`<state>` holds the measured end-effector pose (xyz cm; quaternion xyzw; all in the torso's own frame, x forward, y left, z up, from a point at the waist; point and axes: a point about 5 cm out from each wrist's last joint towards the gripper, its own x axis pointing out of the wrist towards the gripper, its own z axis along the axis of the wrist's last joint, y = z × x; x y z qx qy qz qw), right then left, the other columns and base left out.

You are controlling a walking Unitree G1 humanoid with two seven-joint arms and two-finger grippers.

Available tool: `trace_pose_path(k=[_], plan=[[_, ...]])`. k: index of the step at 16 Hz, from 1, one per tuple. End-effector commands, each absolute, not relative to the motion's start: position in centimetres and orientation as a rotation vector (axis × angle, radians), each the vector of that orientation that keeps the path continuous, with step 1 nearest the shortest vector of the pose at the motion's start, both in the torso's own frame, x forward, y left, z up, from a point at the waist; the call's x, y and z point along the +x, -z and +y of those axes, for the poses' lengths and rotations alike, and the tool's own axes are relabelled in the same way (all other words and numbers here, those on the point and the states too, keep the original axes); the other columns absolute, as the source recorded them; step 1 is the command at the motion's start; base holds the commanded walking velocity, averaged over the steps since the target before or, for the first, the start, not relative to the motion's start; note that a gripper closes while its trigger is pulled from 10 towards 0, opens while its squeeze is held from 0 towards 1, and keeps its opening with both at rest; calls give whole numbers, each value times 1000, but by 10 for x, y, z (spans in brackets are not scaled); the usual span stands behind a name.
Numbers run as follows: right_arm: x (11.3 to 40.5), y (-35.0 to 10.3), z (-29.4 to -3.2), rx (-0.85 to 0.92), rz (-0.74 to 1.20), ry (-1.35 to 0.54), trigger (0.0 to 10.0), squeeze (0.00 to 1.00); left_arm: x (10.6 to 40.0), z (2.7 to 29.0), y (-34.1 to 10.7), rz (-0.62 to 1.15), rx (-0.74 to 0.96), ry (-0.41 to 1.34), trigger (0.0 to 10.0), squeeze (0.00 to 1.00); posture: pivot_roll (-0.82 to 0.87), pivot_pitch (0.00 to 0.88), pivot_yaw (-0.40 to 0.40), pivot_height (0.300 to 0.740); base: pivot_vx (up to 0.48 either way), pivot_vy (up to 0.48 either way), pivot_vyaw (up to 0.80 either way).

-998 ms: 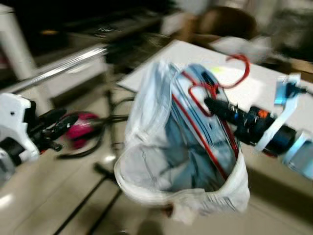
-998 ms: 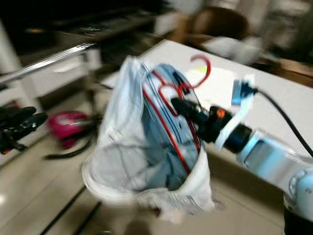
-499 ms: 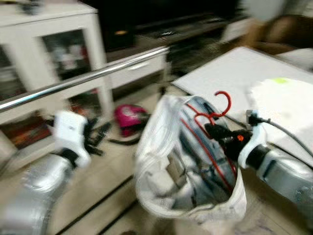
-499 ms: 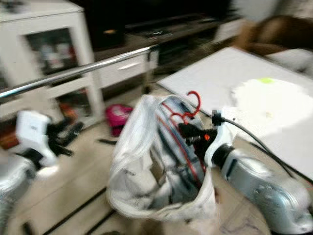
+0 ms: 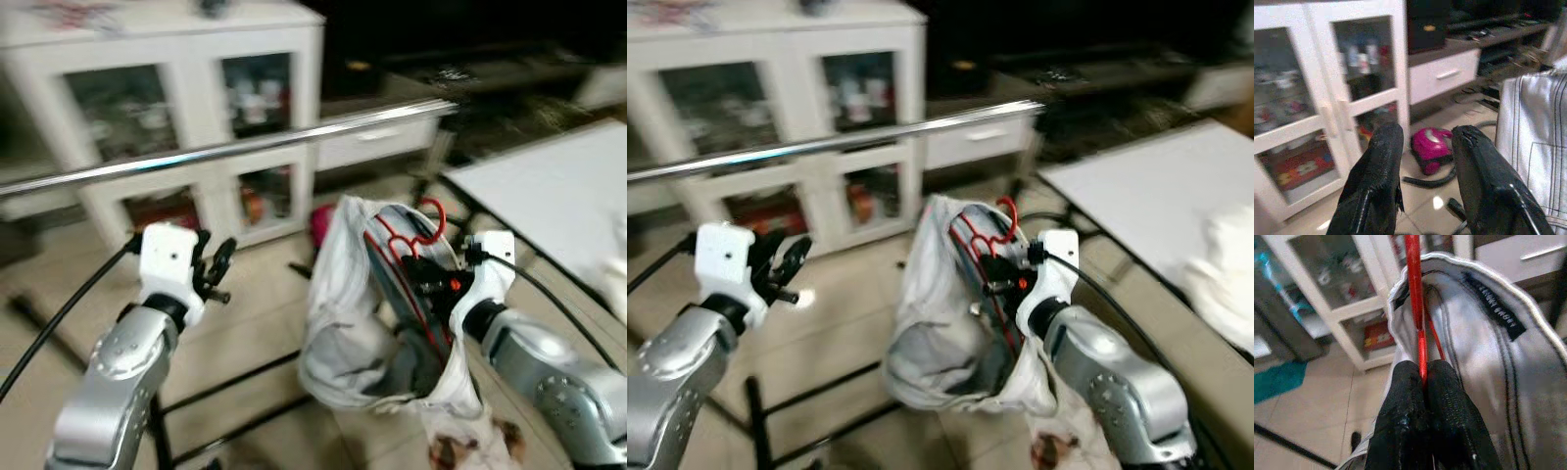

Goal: Hang hanger

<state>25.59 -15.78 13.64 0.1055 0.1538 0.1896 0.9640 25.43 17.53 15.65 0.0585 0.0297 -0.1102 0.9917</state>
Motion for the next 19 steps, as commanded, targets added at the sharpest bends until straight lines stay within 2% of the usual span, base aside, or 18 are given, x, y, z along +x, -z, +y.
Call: trace_pose_path(k=[1,5,7,11,14,19], plan=[[260,-150,-160,211,226,-384,10000,0,256,176,-154,66,136,208,10000,0,-3,0,-48,740,0,-480,800],[266,-151,-167,178,204,-336,10000,0,259,174,-154,59,140,209,10000,0,-5,0,-47,740,0,-480,800],[269,-149,-171,148,195,-275,10000,0,261,173,-153,59,145,208,10000,0,-6,0,-50,740,0,-480,0],[269,-145,-183,27,212,-175,10000,0,265,173,-149,77,126,209,10000,0,-11,0,-53,740,0,0,0],[268,-136,-188,69,214,-119,10000,0,264,167,-142,112,159,303,10000,0,-10,0,-54,740,92,0,0],[276,-136,-185,111,198,-95,10000,0,264,163,-143,102,157,333,10000,0,-10,0,-41,740,337,0,-91]])
